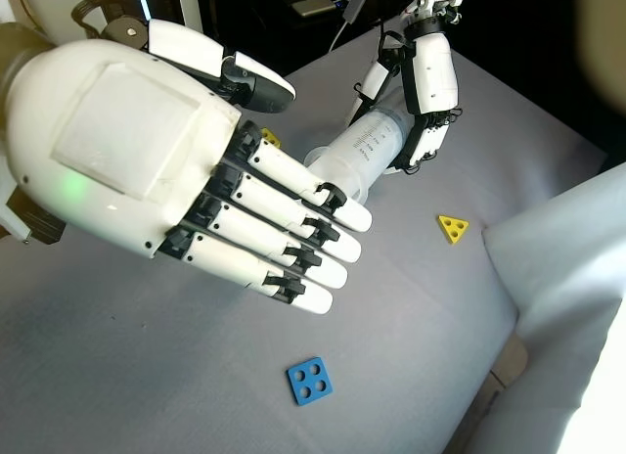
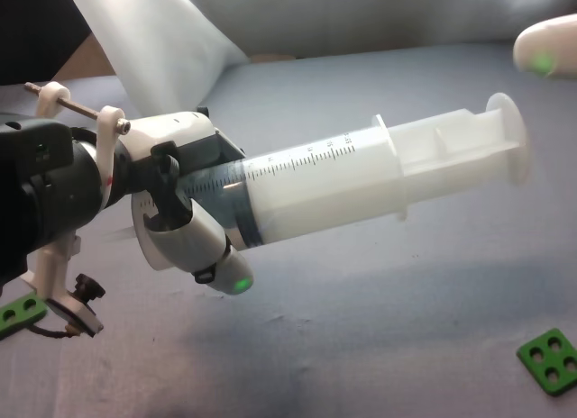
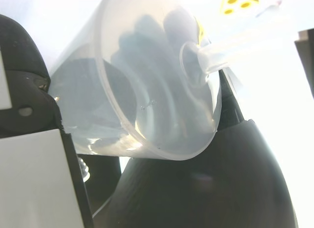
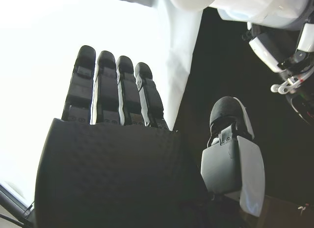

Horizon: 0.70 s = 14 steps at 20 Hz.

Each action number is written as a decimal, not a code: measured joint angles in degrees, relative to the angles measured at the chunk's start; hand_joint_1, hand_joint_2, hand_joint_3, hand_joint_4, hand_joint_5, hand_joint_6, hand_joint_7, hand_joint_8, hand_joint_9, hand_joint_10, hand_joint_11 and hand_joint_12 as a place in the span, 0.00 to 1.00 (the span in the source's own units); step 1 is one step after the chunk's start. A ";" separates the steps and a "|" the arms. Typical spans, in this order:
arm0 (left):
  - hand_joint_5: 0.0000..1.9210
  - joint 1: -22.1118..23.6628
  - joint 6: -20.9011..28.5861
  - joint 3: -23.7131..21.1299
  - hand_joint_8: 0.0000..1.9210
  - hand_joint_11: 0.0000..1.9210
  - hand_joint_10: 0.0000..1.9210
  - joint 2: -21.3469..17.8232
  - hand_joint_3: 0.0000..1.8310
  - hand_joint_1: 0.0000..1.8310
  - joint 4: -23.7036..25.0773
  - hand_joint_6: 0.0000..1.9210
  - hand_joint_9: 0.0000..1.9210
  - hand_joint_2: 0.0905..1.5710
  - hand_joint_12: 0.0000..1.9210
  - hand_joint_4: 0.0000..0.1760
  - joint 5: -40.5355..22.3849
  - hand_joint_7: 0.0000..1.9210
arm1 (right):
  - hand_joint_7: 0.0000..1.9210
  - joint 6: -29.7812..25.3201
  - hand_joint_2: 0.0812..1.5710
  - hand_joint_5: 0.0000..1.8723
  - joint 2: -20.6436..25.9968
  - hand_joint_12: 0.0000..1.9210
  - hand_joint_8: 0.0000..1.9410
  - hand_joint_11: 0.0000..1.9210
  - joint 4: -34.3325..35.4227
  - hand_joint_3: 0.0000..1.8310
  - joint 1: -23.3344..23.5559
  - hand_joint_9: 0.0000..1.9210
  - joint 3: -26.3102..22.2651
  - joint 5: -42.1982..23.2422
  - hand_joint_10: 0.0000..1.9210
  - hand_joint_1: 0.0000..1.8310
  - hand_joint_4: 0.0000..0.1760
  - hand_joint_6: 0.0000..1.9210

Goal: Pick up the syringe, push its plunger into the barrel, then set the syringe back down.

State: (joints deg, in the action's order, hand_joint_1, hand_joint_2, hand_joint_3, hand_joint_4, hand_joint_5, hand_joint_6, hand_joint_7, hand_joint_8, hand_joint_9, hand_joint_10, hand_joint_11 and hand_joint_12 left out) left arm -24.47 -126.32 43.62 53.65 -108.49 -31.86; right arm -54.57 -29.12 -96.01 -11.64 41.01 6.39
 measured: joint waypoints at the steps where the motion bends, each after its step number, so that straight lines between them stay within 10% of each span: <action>1: 0.51 -0.04 0.02 0.00 0.51 0.34 0.58 0.00 0.00 0.81 -0.02 0.43 0.49 0.69 0.83 0.00 0.04 0.50 | 0.02 1.44 0.56 0.02 0.94 0.10 0.00 0.00 -0.04 0.00 0.76 0.03 -0.63 0.17 0.00 0.15 0.00 0.00; 14: 0.50 -0.04 1.51 0.20 0.51 0.33 0.60 -0.70 0.00 0.81 -0.59 0.44 0.48 0.70 0.84 0.00 0.74 0.50 | 0.00 0.57 0.44 0.00 6.19 0.00 0.00 0.00 0.20 0.00 -1.68 0.00 -3.87 -1.95 0.00 0.32 0.00 0.00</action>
State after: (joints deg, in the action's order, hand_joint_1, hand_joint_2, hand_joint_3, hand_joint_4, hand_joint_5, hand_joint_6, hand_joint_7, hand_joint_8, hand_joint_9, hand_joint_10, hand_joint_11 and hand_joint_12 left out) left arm -24.51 -124.81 43.81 52.95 -109.08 -31.11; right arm -54.00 -22.94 -95.81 -13.32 37.15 4.45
